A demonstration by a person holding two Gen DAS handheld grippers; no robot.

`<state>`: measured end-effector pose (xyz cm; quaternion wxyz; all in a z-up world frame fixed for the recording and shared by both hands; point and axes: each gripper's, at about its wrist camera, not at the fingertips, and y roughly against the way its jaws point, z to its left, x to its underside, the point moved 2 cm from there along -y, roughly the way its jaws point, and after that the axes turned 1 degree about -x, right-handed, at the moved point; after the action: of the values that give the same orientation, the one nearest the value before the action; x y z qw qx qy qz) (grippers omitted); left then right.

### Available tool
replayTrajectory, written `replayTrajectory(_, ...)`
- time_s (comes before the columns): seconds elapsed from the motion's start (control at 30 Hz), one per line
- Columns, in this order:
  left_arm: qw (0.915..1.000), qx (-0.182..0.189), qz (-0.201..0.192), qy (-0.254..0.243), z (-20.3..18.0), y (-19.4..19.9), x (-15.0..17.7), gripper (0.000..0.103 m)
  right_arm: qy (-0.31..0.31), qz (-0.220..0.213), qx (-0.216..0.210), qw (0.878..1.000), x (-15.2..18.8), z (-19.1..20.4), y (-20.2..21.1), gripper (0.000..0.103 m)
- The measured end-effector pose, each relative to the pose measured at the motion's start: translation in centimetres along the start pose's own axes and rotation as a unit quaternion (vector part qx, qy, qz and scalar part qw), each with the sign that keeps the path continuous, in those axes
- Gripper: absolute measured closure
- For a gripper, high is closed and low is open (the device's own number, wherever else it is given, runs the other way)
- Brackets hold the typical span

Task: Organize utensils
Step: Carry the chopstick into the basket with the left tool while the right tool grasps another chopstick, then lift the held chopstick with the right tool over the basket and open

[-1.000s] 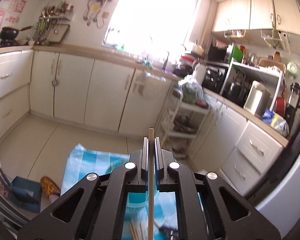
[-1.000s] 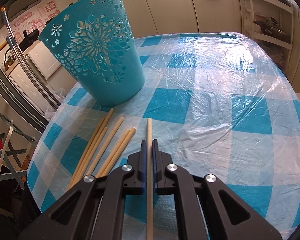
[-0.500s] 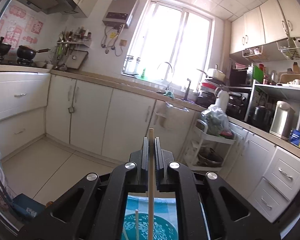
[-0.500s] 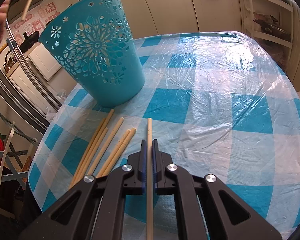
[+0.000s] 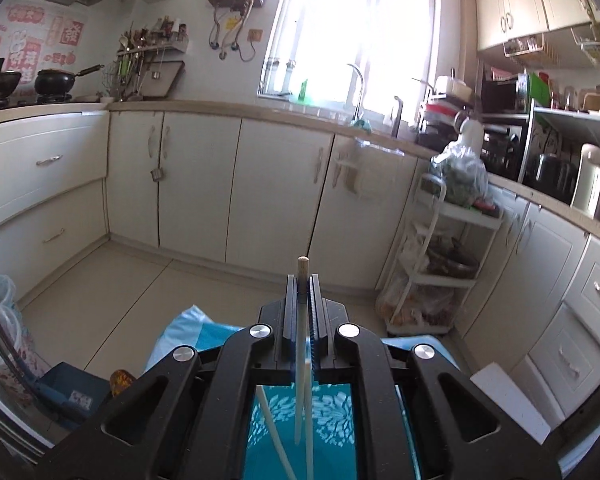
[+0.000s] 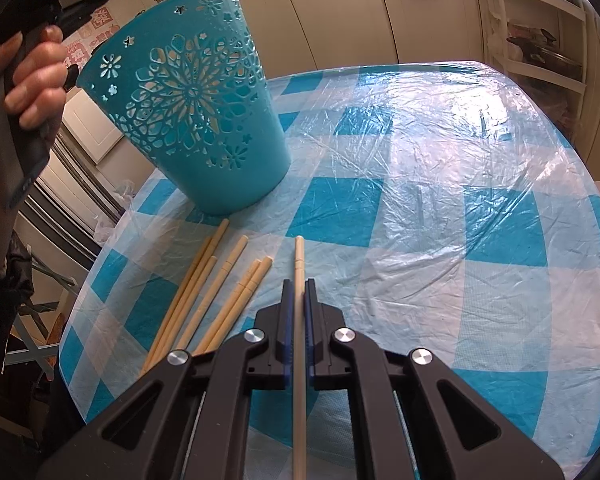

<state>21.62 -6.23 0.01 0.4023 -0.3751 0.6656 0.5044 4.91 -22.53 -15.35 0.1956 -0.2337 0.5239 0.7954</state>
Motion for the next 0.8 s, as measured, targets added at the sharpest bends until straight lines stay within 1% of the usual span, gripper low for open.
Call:
replayTrajectory(0.13,0.9995,-0.003,0.029,-0.014,0.1,0.0,1.3,0.097,0.000,0.000,0.000,1.000,0.0,0.0,0.0,0.097)
replayTrajectory(0.2,0.9991,-0.006,0.039,-0.015,0.6,0.5,1.8,0.095,0.000,0.000,0.000,1.000,0.0,0.0,0.0,0.097)
replayTrajectory(0.23,0.9990,-0.009,0.043,-0.012,1.0,0.9,1.9,0.091,0.000,0.000,0.000,1.000,0.0,0.0,0.0,0.097)
replayTrajectory(0.27,0.9989,-0.014,0.044,-0.007,1.5,1.5,2.1,0.083,-0.001,0.000,0.000,1.000,0.0,0.0,0.0,0.097)
replayTrajectory(0.3,0.9989,-0.019,0.044,-0.003,2.0,2.2,2.1,0.073,-0.001,0.000,-0.001,1.000,0.0,0.0,0.0,0.097)
replayTrajectory(0.33,0.9989,-0.026,0.040,0.002,2.6,3.0,2.2,0.068,-0.002,0.000,-0.002,1.000,0.1,-0.1,0.1,0.097)
replayTrajectory(0.37,0.9988,-0.032,0.035,0.006,3.2,3.9,2.3,0.060,-0.002,0.000,-0.002,1.000,0.1,-0.1,0.1,0.097)
replayTrajectory(0.4,0.9988,-0.036,0.032,0.007,3.6,4.6,2.5,0.056,-0.003,0.001,-0.003,1.000,0.0,-0.1,0.1,0.097)
replayTrajectory(0.43,0.9987,-0.040,0.030,0.009,4.0,5.4,2.7,0.054,-0.002,0.002,-0.004,1.000,0.0,-0.1,0.1,0.096)
replayTrajectory(0.57,0.9968,-0.074,0.030,0.004,6.0,8.6,4.8,0.033,0.001,0.009,-0.002,1.000,0.1,0.1,0.3,0.093)
replayTrajectory(0.67,0.9944,-0.094,0.046,-0.016,6.8,10.0,6.6,0.029,0.015,0.013,0.013,1.000,0.6,0.6,0.7,0.093)
replayTrajectory(0.8,0.9903,-0.115,0.064,-0.045,6.9,11.2,8.7,0.026,0.054,0.019,0.048,0.997,0.9,1.8,0.6,0.093)
